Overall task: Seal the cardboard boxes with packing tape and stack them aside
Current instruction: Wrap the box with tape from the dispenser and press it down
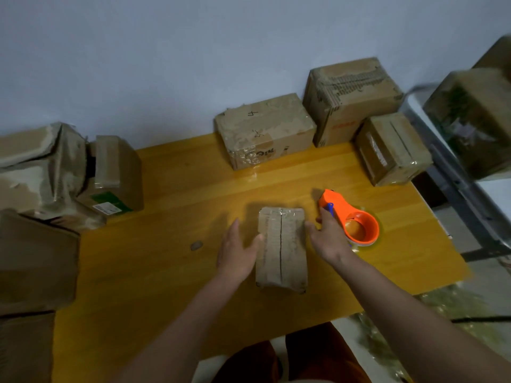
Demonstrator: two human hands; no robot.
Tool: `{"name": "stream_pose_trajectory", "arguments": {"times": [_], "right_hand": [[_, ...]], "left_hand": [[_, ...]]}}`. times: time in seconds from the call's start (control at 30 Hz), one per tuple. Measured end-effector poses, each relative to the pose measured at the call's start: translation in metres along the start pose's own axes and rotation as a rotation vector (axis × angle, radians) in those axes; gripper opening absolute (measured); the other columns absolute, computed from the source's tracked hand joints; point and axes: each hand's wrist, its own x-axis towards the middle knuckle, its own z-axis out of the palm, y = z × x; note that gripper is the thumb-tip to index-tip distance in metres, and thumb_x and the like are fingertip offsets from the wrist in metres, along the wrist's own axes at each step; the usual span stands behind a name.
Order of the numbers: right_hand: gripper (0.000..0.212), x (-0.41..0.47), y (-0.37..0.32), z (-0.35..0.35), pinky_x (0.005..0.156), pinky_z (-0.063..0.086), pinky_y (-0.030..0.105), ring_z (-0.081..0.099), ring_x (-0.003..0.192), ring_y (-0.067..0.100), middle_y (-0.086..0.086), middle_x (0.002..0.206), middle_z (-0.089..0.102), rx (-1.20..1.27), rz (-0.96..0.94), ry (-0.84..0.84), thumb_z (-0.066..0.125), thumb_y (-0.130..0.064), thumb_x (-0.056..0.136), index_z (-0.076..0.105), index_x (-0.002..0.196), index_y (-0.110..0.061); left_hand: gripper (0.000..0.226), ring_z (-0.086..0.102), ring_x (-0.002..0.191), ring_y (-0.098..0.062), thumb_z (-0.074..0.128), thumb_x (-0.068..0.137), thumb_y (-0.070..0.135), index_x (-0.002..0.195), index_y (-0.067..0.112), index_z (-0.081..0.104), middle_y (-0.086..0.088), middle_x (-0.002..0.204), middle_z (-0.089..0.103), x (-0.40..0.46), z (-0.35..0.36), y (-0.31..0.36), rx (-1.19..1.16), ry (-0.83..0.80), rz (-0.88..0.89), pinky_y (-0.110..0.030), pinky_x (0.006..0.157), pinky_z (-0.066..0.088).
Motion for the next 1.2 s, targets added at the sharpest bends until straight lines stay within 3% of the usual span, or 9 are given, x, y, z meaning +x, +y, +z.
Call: {"name": "stream_pose_trajectory", "arguments": {"times": [0.17, 0.33, 0.57, 0.63, 0.73, 0.93, 1.03, 1.13, 1.2], "right_hand": [[0.041, -0.003, -0.009, 0.012, 0.104, 0.039, 0.037, 0.05, 0.125, 0.029, 0.014, 0.134, 0.055, 0.133, -0.06, 0.006, 0.05, -0.014, 0.097, 0.047, 0.136, -0.005], [0.035, 0.002, -0.022, 0.014, 0.089, 0.041, 0.033, 0.053, 0.116, 0.034, 0.019, 0.124, 0.059, 0.045, 0.023, -0.135, 0.046, -0.027, 0.099, 0.058, 0.118, 0.0], [0.065, 0.01, -0.019, 0.011, 0.108, 0.037, 0.044, 0.044, 0.129, 0.032, 0.018, 0.14, 0.045, 0.05, -0.044, -0.076, 0.054, -0.028, 0.095, 0.021, 0.151, -0.02], [0.06, 0.016, -0.018, 0.011, 0.103, 0.042, 0.047, 0.05, 0.124, 0.033, 0.017, 0.134, 0.051, 0.099, -0.023, -0.05, 0.055, -0.024, 0.095, 0.028, 0.148, -0.019], [0.051, 0.027, -0.017, 0.006, 0.091, 0.049, 0.052, 0.059, 0.107, 0.038, 0.018, 0.119, 0.058, 0.165, 0.028, 0.035, 0.064, -0.025, 0.088, 0.04, 0.131, -0.01], [0.055, 0.036, -0.008, 0.001, 0.087, 0.048, 0.056, 0.057, 0.101, 0.043, 0.019, 0.118, 0.052, 0.085, 0.036, 0.061, 0.069, -0.037, 0.083, 0.043, 0.12, -0.005], [0.04, 0.033, -0.006, -0.005, 0.088, 0.047, 0.052, 0.058, 0.103, 0.04, 0.018, 0.115, 0.058, 0.121, -0.003, 0.078, 0.056, -0.037, 0.092, 0.049, 0.117, -0.007], [0.032, 0.03, 0.002, -0.016, 0.081, 0.037, 0.035, 0.053, 0.109, 0.035, 0.02, 0.116, 0.057, 0.126, 0.028, 0.222, 0.038, -0.024, 0.102, 0.05, 0.12, -0.001], [0.032, 0.028, 0.014, -0.019, 0.083, 0.036, 0.039, 0.05, 0.109, 0.039, 0.024, 0.115, 0.055, 0.07, 0.102, 0.324, 0.043, -0.022, 0.1, 0.049, 0.115, 0.005]], "left_hand": [[0.091, 0.033, 0.14, -0.023, 0.07, 0.085, 0.043, 0.154, 0.033, 0.012, -0.001, 0.157, 0.027, -0.014, 0.008, -0.008, -0.031, -0.185, 0.044, -0.043, 0.112, 0.035], [0.096, 0.043, 0.114, -0.002, 0.074, 0.085, 0.017, 0.154, 0.031, 0.008, 0.017, 0.123, 0.047, -0.024, 0.017, -0.009, -0.131, -0.309, 0.112, -0.019, 0.087, 0.039], [0.101, 0.059, 0.1, -0.017, 0.074, 0.082, 0.011, 0.153, 0.04, 0.008, 0.007, 0.135, 0.042, -0.004, -0.002, 0.001, -0.154, -0.309, 0.088, -0.027, 0.054, 0.056], [0.092, 0.062, 0.104, -0.025, 0.073, 0.083, 0.01, 0.153, 0.036, 0.019, 0.009, 0.132, 0.041, 0.004, -0.011, 0.009, -0.116, -0.226, 0.091, -0.029, 0.058, 0.056], [0.066, 0.057, 0.116, -0.021, 0.071, 0.086, 0.01, 0.145, 0.019, 0.043, -0.001, 0.137, 0.052, 0.012, -0.017, 0.014, -0.104, -0.002, 0.107, -0.029, 0.088, 0.051], [0.06, 0.051, 0.104, -0.009, 0.079, 0.078, 0.01, 0.133, 0.013, 0.054, 0.007, 0.114, 0.056, 0.021, -0.011, 0.006, -0.322, 0.169, 0.058, -0.024, 0.086, 0.044], [0.048, 0.054, 0.1, -0.009, 0.08, 0.078, 0.014, 0.122, 0.015, 0.059, 0.003, 0.111, 0.06, 0.028, -0.011, 0.008, -0.342, 0.232, 0.014, -0.021, 0.079, 0.042], [0.039, 0.054, 0.098, -0.009, 0.078, 0.081, 0.015, 0.116, 0.016, 0.062, 0.003, 0.109, 0.062, 0.033, -0.01, 0.015, -0.319, 0.244, 0.011, -0.022, 0.078, 0.041], [0.034, 0.053, 0.096, -0.009, 0.076, 0.083, 0.02, 0.113, 0.017, 0.061, 0.006, 0.106, 0.059, 0.032, -0.007, 0.017, -0.296, 0.274, 0.007, -0.021, 0.076, 0.041]]}}
